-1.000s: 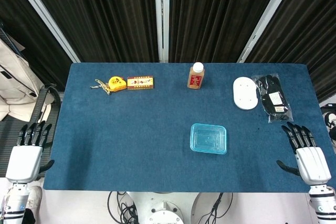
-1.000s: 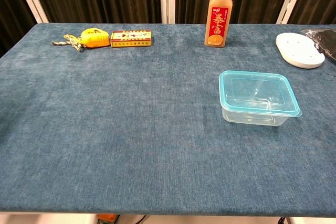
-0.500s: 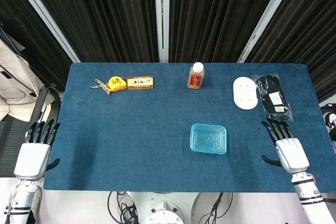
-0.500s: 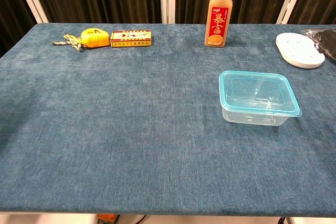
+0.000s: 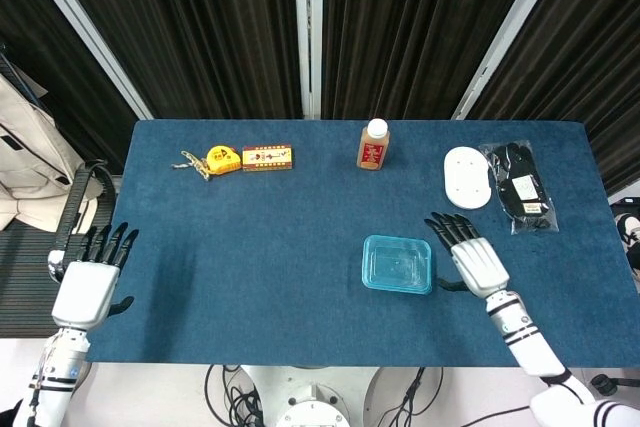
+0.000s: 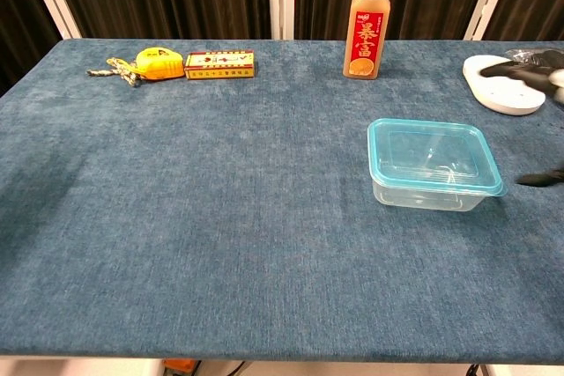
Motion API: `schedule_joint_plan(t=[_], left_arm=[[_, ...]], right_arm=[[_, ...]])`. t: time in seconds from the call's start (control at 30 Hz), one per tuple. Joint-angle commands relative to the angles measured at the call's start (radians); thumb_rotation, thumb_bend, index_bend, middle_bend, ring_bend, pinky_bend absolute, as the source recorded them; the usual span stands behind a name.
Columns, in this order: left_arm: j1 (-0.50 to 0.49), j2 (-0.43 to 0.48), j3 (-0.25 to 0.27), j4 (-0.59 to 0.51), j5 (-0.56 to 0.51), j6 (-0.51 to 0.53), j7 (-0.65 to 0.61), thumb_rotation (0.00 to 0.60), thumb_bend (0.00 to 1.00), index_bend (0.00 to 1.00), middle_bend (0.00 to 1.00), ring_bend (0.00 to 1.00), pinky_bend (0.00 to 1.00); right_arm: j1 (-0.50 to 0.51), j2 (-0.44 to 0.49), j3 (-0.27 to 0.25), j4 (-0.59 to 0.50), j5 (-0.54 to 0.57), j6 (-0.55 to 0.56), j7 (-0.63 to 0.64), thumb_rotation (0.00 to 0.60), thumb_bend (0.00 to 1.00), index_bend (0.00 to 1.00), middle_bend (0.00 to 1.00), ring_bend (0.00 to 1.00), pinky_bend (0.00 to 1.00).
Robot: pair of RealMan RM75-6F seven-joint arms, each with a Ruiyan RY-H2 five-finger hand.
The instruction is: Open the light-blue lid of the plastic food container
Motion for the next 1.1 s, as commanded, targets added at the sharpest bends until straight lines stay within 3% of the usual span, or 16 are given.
schedule_joint_plan(t=[0.03, 0.47, 0.57, 0.7, 0.83, 0.97, 1.1], left_arm=[[-0.001, 0.001, 0.000, -0.001, -0.004, -0.001, -0.003, 0.600, 0.00, 0.00, 0.00, 0.00, 0.00], [-0.022, -0.005, 0.002, 0.013, -0.003, -0.019, -0.025, 0.600, 0.00, 0.00, 0.00, 0.00, 0.00], [-0.063, -0.021, -0.012, 0.021, 0.005, -0.063, -0.035, 0.600, 0.00, 0.00, 0.00, 0.00, 0.00], [-0.151, -0.051, -0.033, 0.035, 0.006, -0.177, -0.046, 0.600, 0.00, 0.00, 0.00, 0.00, 0.00], [-0.276, -0.100, -0.069, 0.071, -0.004, -0.333, -0.070, 0.600, 0.00, 0.00, 0.00, 0.00, 0.00], [-0.435, -0.180, -0.116, 0.154, -0.035, -0.526, -0.108, 0.600, 0.00, 0.00, 0.00, 0.00, 0.00], [-0.571, -0.254, -0.148, 0.238, -0.084, -0.687, -0.123, 0.600, 0.00, 0.00, 0.00, 0.00, 0.00]], right_arm=[[0.063, -0.068, 0.029, 0.047, 0.002, -0.042, -0.013, 0.600, 0.02, 0.00, 0.01, 0.00, 0.00], [0.301, -0.293, 0.127, 0.173, 0.046, -0.184, -0.129, 0.600, 0.01, 0.00, 0.01, 0.00, 0.00], [0.324, -0.293, 0.126, 0.171, 0.059, -0.206, -0.158, 0.600, 0.01, 0.00, 0.01, 0.00, 0.00], [0.283, -0.201, 0.095, 0.068, 0.047, -0.152, -0.192, 0.600, 0.01, 0.00, 0.02, 0.00, 0.00], [0.184, -0.042, 0.058, -0.102, 0.031, -0.025, -0.227, 0.600, 0.01, 0.00, 0.03, 0.00, 0.00], [0.070, 0.122, 0.029, -0.259, 0.019, 0.123, -0.245, 0.600, 0.01, 0.00, 0.04, 0.00, 0.00], [-0.015, 0.233, -0.005, -0.326, 0.014, 0.213, -0.215, 0.600, 0.01, 0.00, 0.03, 0.00, 0.00]])
